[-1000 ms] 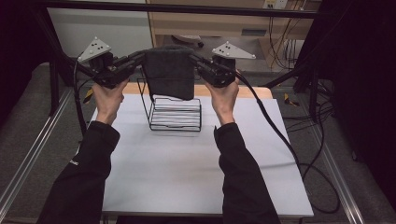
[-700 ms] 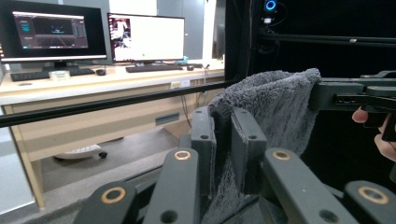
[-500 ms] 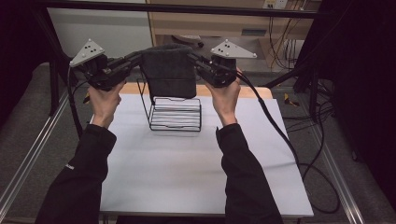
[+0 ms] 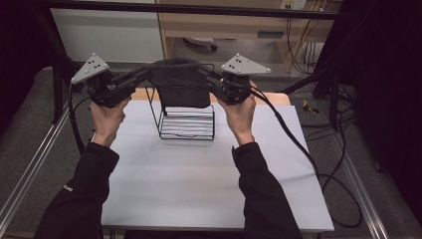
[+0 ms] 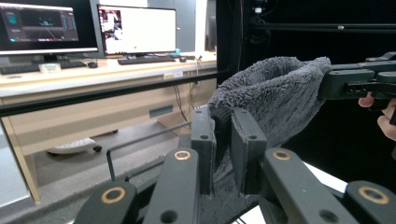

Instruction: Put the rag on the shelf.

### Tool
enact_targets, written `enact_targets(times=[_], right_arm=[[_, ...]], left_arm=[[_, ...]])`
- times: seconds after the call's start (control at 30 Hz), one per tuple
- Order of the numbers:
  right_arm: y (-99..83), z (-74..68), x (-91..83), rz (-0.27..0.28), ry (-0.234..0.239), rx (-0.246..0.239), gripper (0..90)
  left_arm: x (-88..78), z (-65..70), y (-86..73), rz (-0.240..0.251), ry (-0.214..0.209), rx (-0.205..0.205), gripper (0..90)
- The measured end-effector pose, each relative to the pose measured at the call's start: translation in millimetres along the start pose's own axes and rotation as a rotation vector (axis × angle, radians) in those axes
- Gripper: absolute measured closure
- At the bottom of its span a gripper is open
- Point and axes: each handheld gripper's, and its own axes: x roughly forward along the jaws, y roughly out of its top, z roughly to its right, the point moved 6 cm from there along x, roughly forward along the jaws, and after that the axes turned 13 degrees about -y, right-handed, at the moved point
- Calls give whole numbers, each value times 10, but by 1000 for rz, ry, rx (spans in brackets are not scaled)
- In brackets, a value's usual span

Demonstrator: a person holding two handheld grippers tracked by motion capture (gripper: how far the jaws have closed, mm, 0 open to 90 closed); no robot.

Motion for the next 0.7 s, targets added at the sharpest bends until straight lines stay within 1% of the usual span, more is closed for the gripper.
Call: enact_targets(times=[0.1, 0.17, 0.2, 0.23, 0.33, 0.47, 0.53, 0.6, 0.67, 0.7], right_arm=[[-64, -23, -20, -13, 6, 0, 832], [-81, -24, -22, -12, 3, -2, 834], [-71, -11, -11, -13, 1, 2, 834], [-50, 5, 4, -14, 0, 21, 835], [-5, 31, 36, -9, -17, 13, 836], [43, 76, 92, -5, -22, 40, 837], [52, 98, 121, -10, -30, 52, 840], [58, 126, 140, -15, -40, 56, 845], [57, 152, 157, -23, -42, 69, 850], [55, 159, 166, -26, -44, 68, 852]], left_arm=[[-8, 25, -54, -9, 4, 2, 800], [7, 13, -49, -7, 6, -8, 801], [15, 4, -18, -4, 10, -18, 803], [20, 3, 5, 1, 12, -19, 806], [38, -3, 107, 13, 24, -8, 825], [65, -30, 221, 36, 24, -24, 832], [89, -37, 253, 27, 24, -27, 839], [121, -48, 266, 29, 17, -38, 848], [147, -67, 266, 42, 7, -68, 853], [154, -81, 263, 49, 1, -79, 854]])
